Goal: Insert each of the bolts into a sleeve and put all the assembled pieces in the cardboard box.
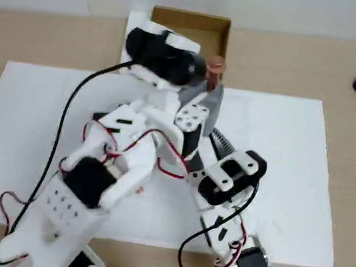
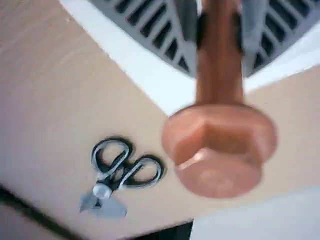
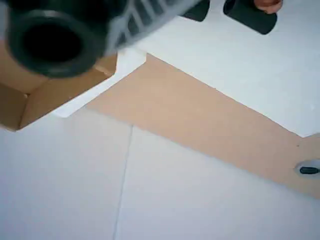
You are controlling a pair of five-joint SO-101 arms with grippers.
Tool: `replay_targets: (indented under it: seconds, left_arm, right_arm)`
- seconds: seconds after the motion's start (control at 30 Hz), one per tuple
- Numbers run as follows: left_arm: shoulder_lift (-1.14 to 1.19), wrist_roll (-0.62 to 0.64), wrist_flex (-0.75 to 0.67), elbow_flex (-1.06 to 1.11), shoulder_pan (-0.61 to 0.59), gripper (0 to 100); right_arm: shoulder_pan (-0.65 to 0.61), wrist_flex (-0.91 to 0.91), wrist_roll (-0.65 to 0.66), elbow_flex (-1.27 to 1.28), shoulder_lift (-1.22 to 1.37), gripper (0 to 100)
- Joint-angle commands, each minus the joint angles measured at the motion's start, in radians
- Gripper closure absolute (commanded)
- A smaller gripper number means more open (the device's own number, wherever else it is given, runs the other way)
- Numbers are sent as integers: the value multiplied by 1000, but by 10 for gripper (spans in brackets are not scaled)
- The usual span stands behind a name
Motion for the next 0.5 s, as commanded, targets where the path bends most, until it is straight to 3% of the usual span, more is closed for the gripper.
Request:
replay_targets:
  seconds: [0.0, 0.2, 0.47]
  left_arm:
    - [-101, -9, 20, -16, 3, 992]
    - [-166, -5, 40, 151, 11, 993]
    - [-245, -6, -226, 395, 8, 993]
  right_arm:
    - [-5, -21, 9, 3, -13, 995]
    - [-5, -21, 9, 5, -12, 995]
    - [-5, -19, 9, 5, -10, 995]
